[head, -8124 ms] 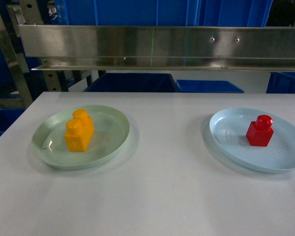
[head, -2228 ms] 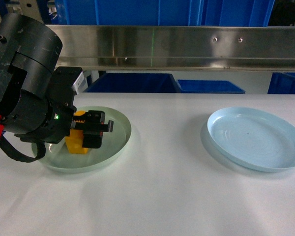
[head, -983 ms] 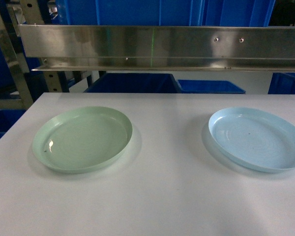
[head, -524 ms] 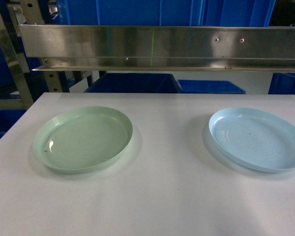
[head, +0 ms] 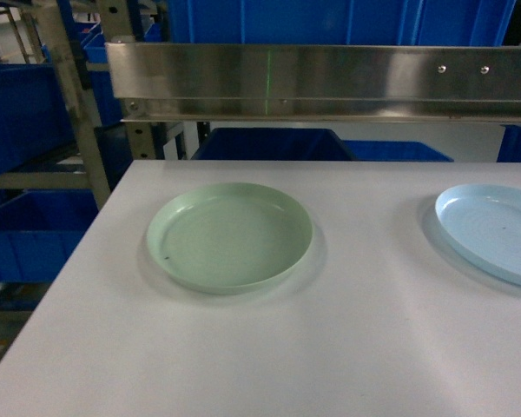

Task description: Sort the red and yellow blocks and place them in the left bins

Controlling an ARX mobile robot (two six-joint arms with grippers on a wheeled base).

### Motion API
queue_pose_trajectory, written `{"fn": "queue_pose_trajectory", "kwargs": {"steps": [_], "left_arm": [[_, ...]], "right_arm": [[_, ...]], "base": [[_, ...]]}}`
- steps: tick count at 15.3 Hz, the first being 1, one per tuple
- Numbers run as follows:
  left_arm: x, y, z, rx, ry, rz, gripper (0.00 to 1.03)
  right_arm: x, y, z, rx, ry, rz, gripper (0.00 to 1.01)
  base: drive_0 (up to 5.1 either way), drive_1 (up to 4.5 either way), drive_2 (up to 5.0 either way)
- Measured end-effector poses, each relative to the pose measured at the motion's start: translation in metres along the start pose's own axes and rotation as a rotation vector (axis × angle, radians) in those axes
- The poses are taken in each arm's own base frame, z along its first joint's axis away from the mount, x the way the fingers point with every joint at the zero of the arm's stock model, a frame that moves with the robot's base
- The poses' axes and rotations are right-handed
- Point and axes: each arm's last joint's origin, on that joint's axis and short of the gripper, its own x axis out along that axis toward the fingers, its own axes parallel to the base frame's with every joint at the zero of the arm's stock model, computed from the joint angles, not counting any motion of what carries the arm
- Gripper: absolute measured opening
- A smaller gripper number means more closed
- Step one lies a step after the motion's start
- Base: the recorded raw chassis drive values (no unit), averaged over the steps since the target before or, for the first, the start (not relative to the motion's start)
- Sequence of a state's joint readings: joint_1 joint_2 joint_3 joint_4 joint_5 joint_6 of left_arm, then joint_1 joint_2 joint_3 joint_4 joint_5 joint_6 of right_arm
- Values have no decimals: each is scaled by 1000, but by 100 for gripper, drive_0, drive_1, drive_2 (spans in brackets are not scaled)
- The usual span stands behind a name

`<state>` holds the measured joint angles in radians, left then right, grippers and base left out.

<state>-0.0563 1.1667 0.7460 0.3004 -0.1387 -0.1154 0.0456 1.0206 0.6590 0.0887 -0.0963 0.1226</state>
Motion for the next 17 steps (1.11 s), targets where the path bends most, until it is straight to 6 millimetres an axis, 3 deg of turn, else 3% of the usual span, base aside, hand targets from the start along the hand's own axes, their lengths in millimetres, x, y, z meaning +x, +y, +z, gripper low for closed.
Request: {"fn": "queue_pose_trajectory", "kwargs": {"steps": [17], "left_arm": [[-1,0,1,0,-8,3,27]], "right_arm": [[0,0,1,0,-3,0,28]], "base": [[-484,316,169]]}}
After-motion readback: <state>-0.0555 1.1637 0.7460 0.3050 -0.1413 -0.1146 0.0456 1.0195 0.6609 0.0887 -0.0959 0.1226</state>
